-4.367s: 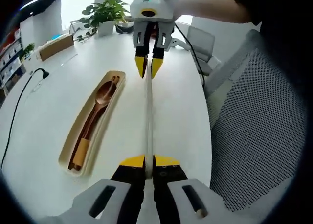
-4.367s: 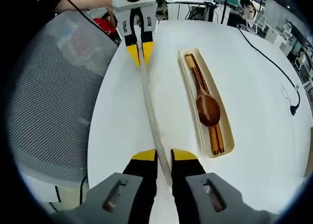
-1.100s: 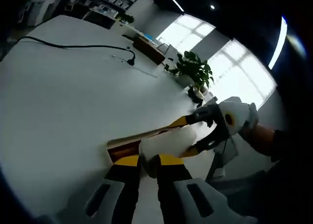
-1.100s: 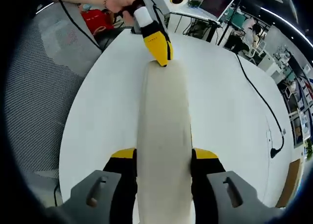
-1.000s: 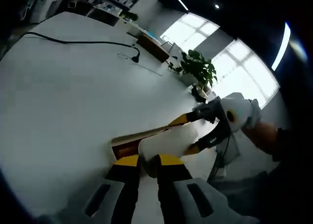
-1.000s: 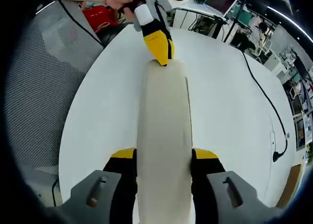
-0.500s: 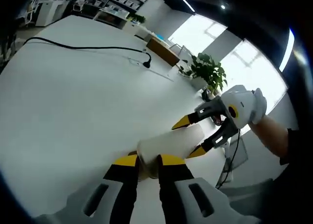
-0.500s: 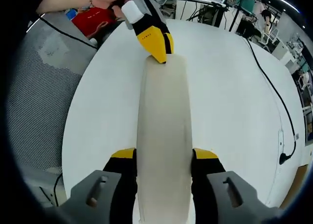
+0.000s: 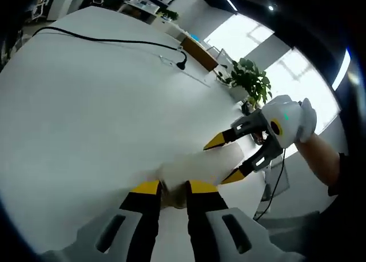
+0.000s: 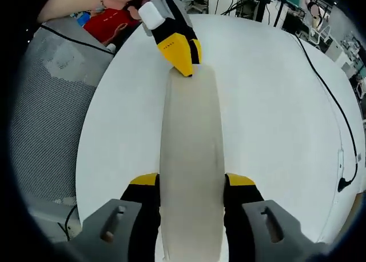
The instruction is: Arrange the utensils inside the cutlery case until each visible utensil rests in its matching compartment.
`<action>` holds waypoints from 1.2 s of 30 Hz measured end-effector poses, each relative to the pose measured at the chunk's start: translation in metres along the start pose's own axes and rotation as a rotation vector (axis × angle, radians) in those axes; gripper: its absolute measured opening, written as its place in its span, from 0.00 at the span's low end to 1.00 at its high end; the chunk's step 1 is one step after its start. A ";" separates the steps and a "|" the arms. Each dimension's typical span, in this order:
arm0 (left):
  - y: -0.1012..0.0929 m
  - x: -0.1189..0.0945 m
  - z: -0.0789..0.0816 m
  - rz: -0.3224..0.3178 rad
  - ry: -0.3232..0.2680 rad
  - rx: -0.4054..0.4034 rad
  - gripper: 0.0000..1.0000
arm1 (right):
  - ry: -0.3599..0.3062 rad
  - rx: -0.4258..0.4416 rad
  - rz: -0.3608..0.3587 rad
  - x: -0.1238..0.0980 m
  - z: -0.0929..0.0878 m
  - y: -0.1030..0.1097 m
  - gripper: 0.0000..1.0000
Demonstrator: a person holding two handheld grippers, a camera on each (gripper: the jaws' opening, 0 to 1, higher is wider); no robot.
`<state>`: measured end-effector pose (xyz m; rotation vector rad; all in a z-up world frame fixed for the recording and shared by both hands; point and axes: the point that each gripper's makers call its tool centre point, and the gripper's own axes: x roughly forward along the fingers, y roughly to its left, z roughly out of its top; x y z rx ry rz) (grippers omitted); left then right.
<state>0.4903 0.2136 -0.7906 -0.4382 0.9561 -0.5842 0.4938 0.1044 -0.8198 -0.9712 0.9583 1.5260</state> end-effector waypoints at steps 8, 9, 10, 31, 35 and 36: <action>0.002 0.005 -0.001 0.015 0.009 0.019 0.19 | -0.002 0.011 0.005 0.004 -0.005 -0.001 0.41; 0.002 0.005 -0.001 0.017 0.010 0.027 0.19 | -0.003 0.014 0.009 0.005 -0.005 -0.001 0.41; 0.002 0.005 -0.001 0.020 0.011 0.030 0.19 | -0.001 0.015 0.010 0.005 -0.005 0.000 0.41; 0.010 0.007 -0.006 0.047 0.034 0.053 0.20 | 0.043 0.014 -0.013 0.006 -0.007 -0.001 0.42; 0.011 0.007 -0.006 0.058 0.036 0.055 0.20 | 0.042 0.004 -0.025 0.006 -0.007 -0.003 0.42; 0.011 0.007 -0.006 0.061 0.039 0.052 0.21 | 0.045 -0.007 -0.026 0.006 -0.008 -0.002 0.42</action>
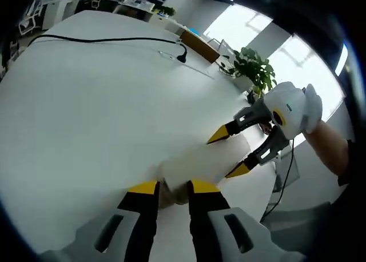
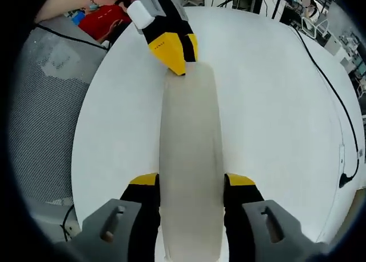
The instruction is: Arrange the utensils inside the cutlery case until each visible utensil rests in its matching compartment.
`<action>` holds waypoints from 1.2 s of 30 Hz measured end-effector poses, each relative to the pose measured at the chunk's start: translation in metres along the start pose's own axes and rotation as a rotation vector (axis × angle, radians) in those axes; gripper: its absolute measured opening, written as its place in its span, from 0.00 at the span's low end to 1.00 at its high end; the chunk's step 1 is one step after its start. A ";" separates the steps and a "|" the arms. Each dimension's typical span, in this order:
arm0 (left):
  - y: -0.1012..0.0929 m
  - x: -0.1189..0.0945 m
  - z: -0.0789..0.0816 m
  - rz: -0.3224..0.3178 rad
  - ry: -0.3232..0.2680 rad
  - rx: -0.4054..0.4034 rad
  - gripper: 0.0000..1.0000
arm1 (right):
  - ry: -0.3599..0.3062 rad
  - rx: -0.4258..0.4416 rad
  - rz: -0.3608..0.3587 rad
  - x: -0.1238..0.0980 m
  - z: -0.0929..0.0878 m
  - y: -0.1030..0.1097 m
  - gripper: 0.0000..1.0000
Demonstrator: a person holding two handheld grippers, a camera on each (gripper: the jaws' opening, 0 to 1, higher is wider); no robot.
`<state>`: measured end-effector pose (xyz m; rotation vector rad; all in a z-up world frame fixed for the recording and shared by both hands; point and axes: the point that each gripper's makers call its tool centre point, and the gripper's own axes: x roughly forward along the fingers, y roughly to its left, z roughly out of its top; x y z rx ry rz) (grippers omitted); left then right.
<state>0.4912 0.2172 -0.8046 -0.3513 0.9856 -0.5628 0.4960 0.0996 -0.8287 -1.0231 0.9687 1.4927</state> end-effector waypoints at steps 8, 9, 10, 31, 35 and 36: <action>0.001 0.000 0.000 0.018 0.000 0.028 0.22 | -0.008 -0.004 -0.011 -0.003 -0.006 0.003 0.41; 0.001 0.001 0.000 0.017 0.000 0.024 0.22 | -0.010 0.000 -0.013 -0.004 -0.007 0.002 0.41; 0.001 0.000 0.000 0.017 -0.001 0.022 0.22 | -0.010 0.003 -0.012 -0.005 -0.008 0.002 0.40; -0.023 -0.003 0.018 0.112 0.085 0.417 0.00 | -0.207 0.417 -0.171 -0.067 -0.073 0.023 0.00; -0.020 0.007 0.013 0.118 0.117 0.393 0.00 | -0.134 0.420 -0.174 -0.061 -0.083 0.021 0.00; -0.019 0.010 0.010 0.120 0.123 0.390 0.00 | -0.127 0.412 -0.180 -0.060 -0.084 0.019 0.00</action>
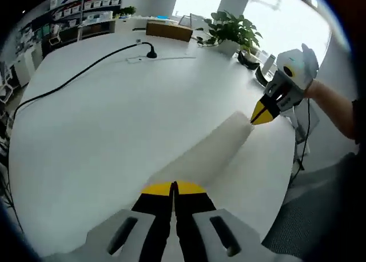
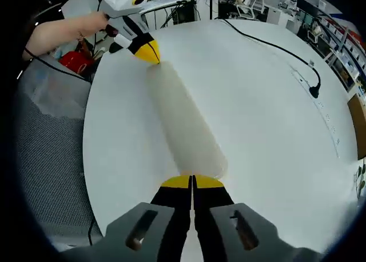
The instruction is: Arrange the utensils inside the cutlery case until each visible utensil rests in its matching compartment.
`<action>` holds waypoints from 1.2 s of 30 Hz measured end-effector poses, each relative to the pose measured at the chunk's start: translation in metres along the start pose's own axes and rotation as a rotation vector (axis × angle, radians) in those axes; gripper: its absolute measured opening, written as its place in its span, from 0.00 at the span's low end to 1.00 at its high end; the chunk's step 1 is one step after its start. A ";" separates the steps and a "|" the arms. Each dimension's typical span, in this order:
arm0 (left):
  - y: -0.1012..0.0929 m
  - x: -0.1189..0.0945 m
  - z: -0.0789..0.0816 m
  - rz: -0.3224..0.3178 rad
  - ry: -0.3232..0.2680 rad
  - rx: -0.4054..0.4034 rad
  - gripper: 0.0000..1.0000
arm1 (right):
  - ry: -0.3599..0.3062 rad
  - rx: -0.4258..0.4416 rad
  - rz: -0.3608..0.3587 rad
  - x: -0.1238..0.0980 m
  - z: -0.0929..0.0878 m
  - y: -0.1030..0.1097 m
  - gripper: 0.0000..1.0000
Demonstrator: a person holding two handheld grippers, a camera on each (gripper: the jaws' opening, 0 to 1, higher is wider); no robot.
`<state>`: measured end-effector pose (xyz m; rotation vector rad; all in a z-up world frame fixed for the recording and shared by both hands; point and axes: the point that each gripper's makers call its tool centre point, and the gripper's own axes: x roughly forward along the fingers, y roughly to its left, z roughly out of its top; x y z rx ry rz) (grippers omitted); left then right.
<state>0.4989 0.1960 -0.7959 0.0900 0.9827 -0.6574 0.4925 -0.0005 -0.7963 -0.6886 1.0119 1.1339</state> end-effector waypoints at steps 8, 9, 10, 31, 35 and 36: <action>-0.001 0.002 0.000 0.025 0.059 0.079 0.00 | 0.110 -0.078 -0.041 0.004 -0.002 0.002 0.00; -0.001 0.002 0.000 0.034 0.068 0.115 0.00 | 0.149 -0.080 -0.046 0.002 -0.002 0.003 0.00; -0.001 0.003 0.000 0.042 0.070 0.115 0.00 | 0.175 -0.106 -0.042 0.003 -0.003 0.002 0.00; -0.004 0.002 -0.001 0.052 0.176 0.168 0.00 | 0.235 0.021 -0.047 0.013 0.011 -0.022 0.00; -0.001 0.002 0.000 0.035 0.180 0.123 0.00 | 0.254 0.065 -0.032 0.014 0.011 -0.024 0.00; -0.003 0.001 0.001 0.025 0.188 0.133 0.00 | 0.267 0.051 -0.080 0.009 0.007 -0.032 0.00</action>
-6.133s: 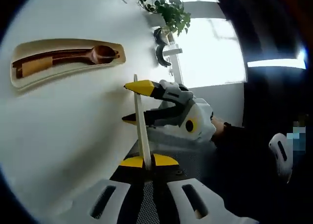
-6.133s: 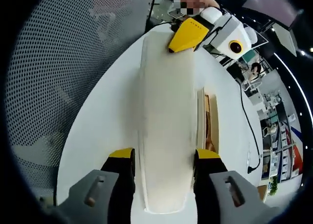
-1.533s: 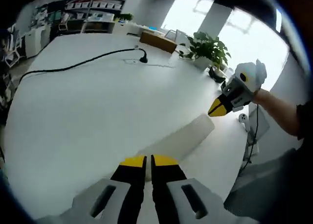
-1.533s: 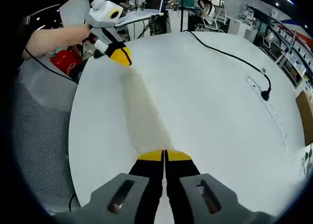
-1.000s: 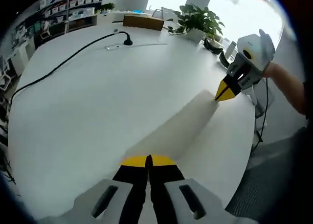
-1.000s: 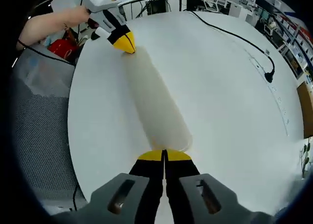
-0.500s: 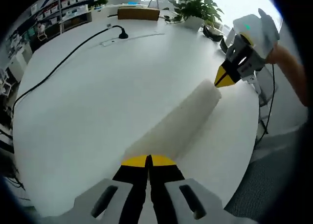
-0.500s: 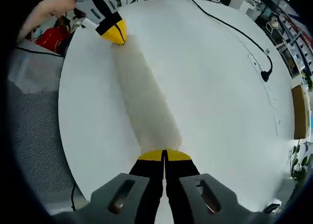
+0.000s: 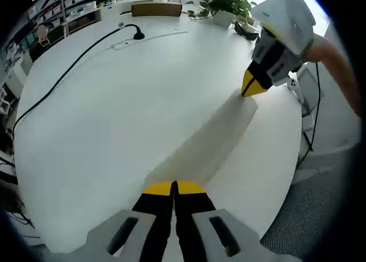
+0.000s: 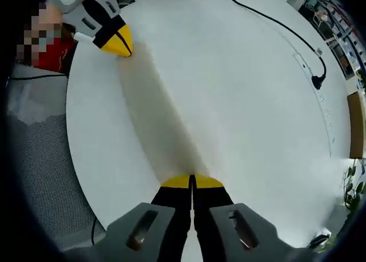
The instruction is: Arrange the utensils inside the cutlery case until each visible utensil rests in its matching compartment.
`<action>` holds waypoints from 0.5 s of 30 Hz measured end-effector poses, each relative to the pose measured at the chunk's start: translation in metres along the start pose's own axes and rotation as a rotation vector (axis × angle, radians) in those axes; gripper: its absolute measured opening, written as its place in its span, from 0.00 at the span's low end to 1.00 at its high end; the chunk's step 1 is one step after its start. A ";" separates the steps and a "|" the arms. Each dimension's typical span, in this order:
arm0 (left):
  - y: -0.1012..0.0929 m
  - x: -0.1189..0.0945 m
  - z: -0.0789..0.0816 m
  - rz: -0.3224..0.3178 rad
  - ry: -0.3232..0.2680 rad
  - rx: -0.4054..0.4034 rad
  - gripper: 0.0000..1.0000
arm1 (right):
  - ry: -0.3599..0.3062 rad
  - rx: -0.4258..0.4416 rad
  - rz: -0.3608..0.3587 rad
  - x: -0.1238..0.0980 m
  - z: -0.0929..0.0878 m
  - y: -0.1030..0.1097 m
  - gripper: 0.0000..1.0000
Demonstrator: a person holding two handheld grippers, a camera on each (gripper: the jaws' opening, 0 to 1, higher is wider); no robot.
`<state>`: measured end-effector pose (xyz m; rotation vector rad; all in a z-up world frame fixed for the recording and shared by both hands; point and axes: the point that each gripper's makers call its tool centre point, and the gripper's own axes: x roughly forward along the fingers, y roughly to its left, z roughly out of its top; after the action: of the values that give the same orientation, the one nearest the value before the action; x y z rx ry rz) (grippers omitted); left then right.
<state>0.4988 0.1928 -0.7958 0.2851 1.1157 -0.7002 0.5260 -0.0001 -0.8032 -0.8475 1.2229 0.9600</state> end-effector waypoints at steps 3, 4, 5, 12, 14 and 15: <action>-0.002 0.001 0.001 -0.005 0.020 0.012 0.00 | -0.012 -0.007 0.035 -0.004 0.002 0.009 0.00; -0.002 0.000 0.001 -0.004 0.025 0.016 0.00 | -0.015 0.000 0.030 -0.004 0.002 0.011 0.00; -0.002 0.001 0.001 -0.004 0.027 0.015 0.00 | -0.017 0.000 0.027 -0.004 0.002 0.012 0.00; -0.002 0.001 -0.001 -0.005 0.049 0.025 0.00 | -0.011 -0.015 0.046 -0.003 0.009 0.016 0.00; -0.002 0.001 -0.001 -0.001 0.053 0.032 0.00 | -0.144 0.073 0.062 -0.002 0.039 0.028 0.00; -0.002 0.002 -0.001 0.001 0.052 0.032 0.00 | -0.185 0.079 0.121 -0.001 0.053 0.043 0.00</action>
<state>0.4972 0.1916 -0.7976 0.3331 1.1549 -0.7141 0.5059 0.0647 -0.7948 -0.6132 1.1541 1.0563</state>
